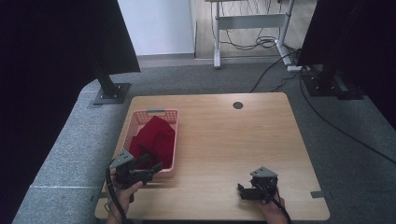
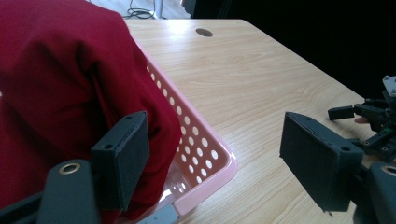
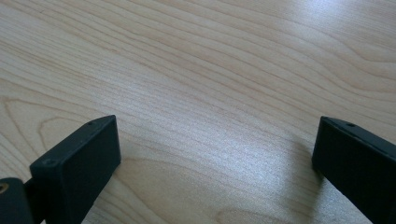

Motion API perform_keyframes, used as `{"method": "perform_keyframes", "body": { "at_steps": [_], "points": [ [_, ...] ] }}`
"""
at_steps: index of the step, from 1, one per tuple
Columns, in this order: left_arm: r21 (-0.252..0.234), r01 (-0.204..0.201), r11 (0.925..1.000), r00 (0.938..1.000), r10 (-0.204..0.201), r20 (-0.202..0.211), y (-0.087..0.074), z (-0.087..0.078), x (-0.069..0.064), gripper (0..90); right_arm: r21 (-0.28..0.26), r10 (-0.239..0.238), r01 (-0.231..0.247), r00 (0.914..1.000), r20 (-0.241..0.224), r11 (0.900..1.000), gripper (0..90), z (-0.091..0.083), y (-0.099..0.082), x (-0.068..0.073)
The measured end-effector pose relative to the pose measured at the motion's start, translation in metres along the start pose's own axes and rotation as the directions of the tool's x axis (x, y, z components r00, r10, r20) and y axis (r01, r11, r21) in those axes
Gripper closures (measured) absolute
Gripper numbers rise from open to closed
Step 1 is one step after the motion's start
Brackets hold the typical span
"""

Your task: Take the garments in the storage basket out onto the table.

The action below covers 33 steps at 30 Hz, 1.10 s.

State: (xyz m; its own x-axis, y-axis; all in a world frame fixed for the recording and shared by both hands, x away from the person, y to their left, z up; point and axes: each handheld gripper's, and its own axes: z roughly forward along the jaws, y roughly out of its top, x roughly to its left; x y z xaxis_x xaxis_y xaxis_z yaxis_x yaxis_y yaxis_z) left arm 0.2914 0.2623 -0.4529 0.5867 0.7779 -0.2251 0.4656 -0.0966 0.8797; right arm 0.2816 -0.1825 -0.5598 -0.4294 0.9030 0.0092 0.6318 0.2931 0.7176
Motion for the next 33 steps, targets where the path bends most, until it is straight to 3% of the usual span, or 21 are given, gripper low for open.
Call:
{"method": "perform_keyframes", "body": {
  "at_steps": [33],
  "points": [
    [-0.019,0.046,0.9988,0.9978,-0.047,-0.046,-0.002,-0.009,0.021,23.4,0.0,0.0,0.0,1.0,0.0,1.0,0.9,0.0,0.0,0.0]
  ]
}}
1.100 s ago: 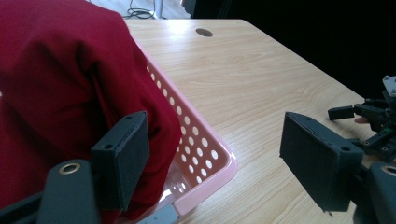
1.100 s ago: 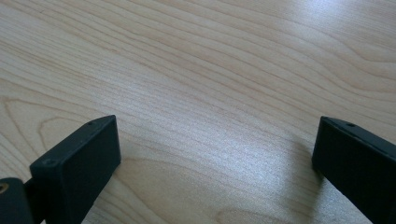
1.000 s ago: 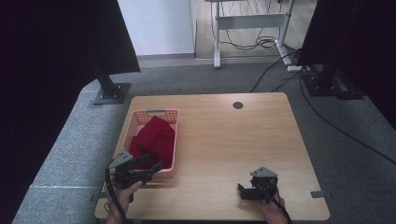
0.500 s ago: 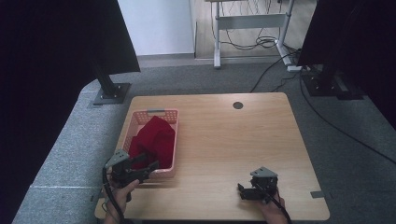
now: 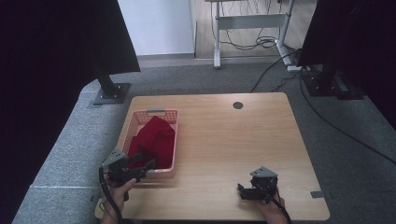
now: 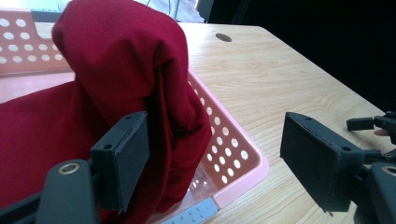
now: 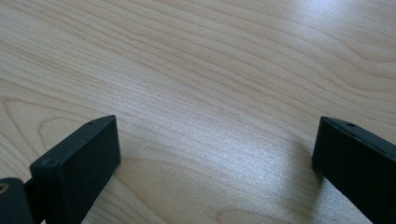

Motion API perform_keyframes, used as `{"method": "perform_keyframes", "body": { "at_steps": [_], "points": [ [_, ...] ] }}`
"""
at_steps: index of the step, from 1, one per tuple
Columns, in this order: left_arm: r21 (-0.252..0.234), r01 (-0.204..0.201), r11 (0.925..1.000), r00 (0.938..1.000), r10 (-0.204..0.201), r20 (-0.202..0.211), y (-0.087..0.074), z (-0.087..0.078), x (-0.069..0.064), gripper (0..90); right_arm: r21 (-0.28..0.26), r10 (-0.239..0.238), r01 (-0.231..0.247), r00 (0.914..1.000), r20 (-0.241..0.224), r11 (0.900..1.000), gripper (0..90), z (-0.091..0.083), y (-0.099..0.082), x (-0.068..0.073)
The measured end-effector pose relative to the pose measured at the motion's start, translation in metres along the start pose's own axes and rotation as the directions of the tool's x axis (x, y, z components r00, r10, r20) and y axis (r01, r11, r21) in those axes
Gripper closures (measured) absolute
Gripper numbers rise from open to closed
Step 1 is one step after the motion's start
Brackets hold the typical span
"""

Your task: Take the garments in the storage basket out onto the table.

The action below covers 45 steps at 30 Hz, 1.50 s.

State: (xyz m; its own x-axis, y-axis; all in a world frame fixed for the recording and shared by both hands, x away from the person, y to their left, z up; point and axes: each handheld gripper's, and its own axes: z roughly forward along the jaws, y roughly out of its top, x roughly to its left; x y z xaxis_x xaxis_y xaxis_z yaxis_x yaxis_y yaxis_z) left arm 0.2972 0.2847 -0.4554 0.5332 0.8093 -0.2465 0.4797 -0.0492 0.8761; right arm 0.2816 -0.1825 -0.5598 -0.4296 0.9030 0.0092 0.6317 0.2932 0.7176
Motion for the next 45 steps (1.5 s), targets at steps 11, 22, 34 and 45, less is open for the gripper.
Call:
{"method": "perform_keyframes", "body": {
  "at_steps": [11,22,34,45],
  "points": [
    [-0.002,0.004,1.0,0.9996,-0.004,-0.027,0.0,-0.002,0.005,23.4,0.0,0.0,0.0,1.0,0.0,1.0,0.9,0.0,0.0,0.0],
    [-0.014,0.019,0.9997,0.9985,-0.02,-0.051,0.0,-0.007,0.012,23.3,0.0,0.0,0.0,1.0,0.0,1.0,0.9,0.0,0.0,0.0],
    [-0.013,0.036,0.9993,0.997,-0.037,-0.068,-0.002,-0.007,0.019,23.3,0.0,0.0,0.0,1.0,0.0,1.0,0.8,0.0,0.0,0.0],
    [-0.01,0.04,0.9991,0.9962,-0.041,-0.077,-0.002,-0.002,0.021,23.2,0.0,0.002,-0.002,1.0,0.001,1.0,0.8,0.0,0.0,0.0]
  ]
}}
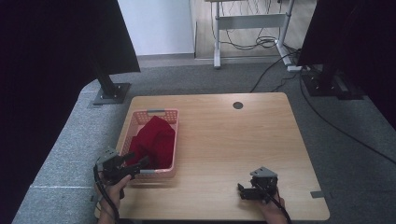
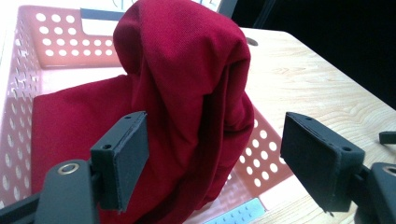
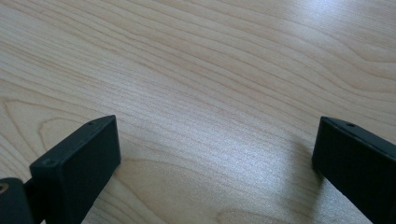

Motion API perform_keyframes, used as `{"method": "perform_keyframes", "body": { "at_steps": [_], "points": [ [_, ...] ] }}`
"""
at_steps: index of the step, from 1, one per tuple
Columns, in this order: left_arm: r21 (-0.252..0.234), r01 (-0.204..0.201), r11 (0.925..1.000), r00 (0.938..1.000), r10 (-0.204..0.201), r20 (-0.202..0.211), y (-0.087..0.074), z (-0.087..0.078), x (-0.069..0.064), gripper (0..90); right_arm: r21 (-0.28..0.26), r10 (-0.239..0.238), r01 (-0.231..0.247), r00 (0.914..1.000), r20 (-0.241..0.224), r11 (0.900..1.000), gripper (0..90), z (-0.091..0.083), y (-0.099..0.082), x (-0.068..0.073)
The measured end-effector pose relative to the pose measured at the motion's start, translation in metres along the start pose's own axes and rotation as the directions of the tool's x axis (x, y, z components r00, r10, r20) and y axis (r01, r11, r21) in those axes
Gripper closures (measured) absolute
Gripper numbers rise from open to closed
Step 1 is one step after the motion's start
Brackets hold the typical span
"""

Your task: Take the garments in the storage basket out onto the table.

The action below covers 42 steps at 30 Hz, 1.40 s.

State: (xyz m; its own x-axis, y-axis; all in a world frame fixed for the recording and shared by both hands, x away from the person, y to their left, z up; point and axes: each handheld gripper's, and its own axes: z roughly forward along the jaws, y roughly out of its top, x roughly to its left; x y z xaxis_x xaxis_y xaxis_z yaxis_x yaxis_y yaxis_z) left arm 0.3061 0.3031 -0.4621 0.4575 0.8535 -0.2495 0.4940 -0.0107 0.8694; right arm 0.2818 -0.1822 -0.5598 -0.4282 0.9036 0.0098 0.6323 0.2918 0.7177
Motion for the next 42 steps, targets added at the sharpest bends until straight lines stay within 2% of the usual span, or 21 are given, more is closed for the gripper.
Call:
{"method": "perform_keyframes", "body": {
  "at_steps": [12,27,42],
  "points": [
    [0.01,-0.032,0.9994,0.9988,0.033,-0.036,0.0,0.007,-0.001,21.9,0.0,-0.001,0.001,1.0,0.0,1.0,0.8,0.0,0.0,0.0],
    [0.005,-0.028,0.9996,0.9992,0.028,-0.028,0.004,0.017,-0.001,20.6,0.0,0.0,0.0,1.0,0.0,1.0,0.8,0.0,0.0,0.0],
    [0.0,-0.017,0.9999,0.9986,0.017,-0.05,0.008,0.025,0.002,19.1,0.0,0.0,0.0,1.0,0.0,1.0,0.8,0.0,0.0,0.0]
  ]
}}
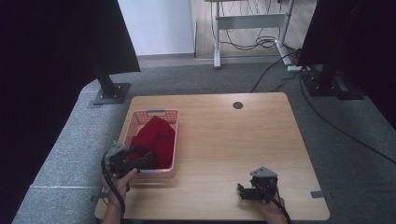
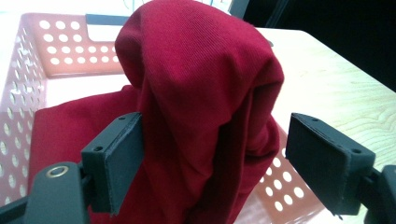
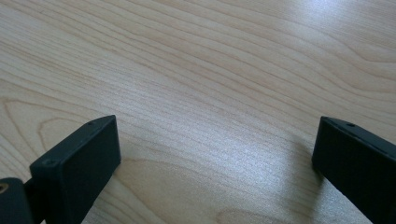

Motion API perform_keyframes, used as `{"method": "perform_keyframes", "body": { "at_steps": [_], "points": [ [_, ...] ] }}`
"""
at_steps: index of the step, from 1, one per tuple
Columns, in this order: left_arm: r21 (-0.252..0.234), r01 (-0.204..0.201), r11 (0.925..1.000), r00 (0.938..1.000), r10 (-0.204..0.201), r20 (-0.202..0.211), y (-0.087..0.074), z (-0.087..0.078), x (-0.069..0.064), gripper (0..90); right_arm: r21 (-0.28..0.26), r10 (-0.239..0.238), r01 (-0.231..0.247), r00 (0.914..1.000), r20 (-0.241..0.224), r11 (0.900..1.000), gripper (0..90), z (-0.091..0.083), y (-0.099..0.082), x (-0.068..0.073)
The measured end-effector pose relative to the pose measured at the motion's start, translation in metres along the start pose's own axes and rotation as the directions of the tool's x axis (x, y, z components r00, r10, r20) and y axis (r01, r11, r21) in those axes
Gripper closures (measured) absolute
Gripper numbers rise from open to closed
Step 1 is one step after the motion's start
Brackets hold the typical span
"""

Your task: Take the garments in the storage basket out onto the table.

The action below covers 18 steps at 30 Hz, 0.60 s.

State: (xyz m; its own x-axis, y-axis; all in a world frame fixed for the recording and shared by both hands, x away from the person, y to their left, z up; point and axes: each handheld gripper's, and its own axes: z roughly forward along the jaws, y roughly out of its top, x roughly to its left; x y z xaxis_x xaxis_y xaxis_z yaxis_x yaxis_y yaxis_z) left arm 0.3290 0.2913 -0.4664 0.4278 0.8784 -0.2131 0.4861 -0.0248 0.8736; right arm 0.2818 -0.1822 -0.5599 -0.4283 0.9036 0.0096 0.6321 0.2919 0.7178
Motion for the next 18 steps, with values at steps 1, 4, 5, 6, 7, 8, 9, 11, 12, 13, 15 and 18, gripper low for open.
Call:
{"method": "perform_keyframes", "body": {
  "at_steps": [1,4,5,6,7,8,9,11,12,13,15,18],
  "points": [
    [-0.002,0.002,1.0,1.0,-0.002,-0.001,0.0,0.0,0.0,19.0,0.0,0.0,0.0,1.0,0.0,1.0,0.8,0.0,0.0,0.0],
    [-0.004,0.008,1.0,1.0,-0.009,-0.004,0.002,0.002,0.001,18.8,0.0,0.0,0.0,1.0,0.0,1.0,0.8,0.0,0.0,0.0],
    [-0.005,0.008,1.0,1.0,-0.008,-0.004,0.002,0.002,0.001,18.8,0.0,0.0,0.0,1.0,0.0,1.0,0.8,0.0,0.0,0.0],
    [-0.005,0.007,1.0,1.0,-0.007,-0.007,0.003,0.003,0.001,18.8,0.0,0.0,0.0,1.0,0.0,1.0,0.8,0.0,0.0,0.0],
    [-0.006,0.008,0.9999,0.9999,-0.008,-0.008,0.003,0.004,0.001,18.7,0.0,0.0,0.0,1.0,0.0,1.0,0.8,0.0,0.0,0.0],
    [-0.008,0.008,0.9999,0.9999,-0.008,-0.009,0.004,0.005,0.001,18.6,0.0,0.0,0.0,1.0,0.0,1.0,0.8,0.0,0.0,0.0],
    [-0.008,0.008,0.9999,0.9999,-0.008,-0.009,0.004,0.005,0.001,18.6,0.0,0.0,0.0,1.0,0.0,1.0,0.8,0.0,0.0,0.0],
    [-0.015,0.012,0.9998,0.9999,-0.012,-0.011,0.007,0.008,0.001,18.5,0.0,0.0,0.0,1.0,0.0,1.0,0.8,0.0,0.0,0.0],
    [-0.015,0.012,0.9998,0.9999,-0.012,-0.011,0.007,0.008,0.001,18.5,0.0,0.0,0.0,1.0,0.0,1.0,0.8,0.0,0.0,0.0],
    [-0.015,0.011,0.9998,0.9999,-0.011,-0.01,0.008,0.009,0.001,18.5,0.0,0.0,0.0,1.0,0.0,1.0,0.8,0.0,0.0,0.0],
    [-0.015,0.013,0.9998,0.9999,-0.013,-0.011,0.009,0.012,0.001,18.5,0.0,0.0,0.0,1.0,0.0,1.0,0.8,0.0,0.0,0.0],
    [-0.009,0.016,0.9998,0.9998,-0.017,-0.012,0.009,0.016,0.0,18.5,0.0,0.0,0.0,1.0,0.0,1.0,0.8,0.0,0.0,0.0]
  ]
}}
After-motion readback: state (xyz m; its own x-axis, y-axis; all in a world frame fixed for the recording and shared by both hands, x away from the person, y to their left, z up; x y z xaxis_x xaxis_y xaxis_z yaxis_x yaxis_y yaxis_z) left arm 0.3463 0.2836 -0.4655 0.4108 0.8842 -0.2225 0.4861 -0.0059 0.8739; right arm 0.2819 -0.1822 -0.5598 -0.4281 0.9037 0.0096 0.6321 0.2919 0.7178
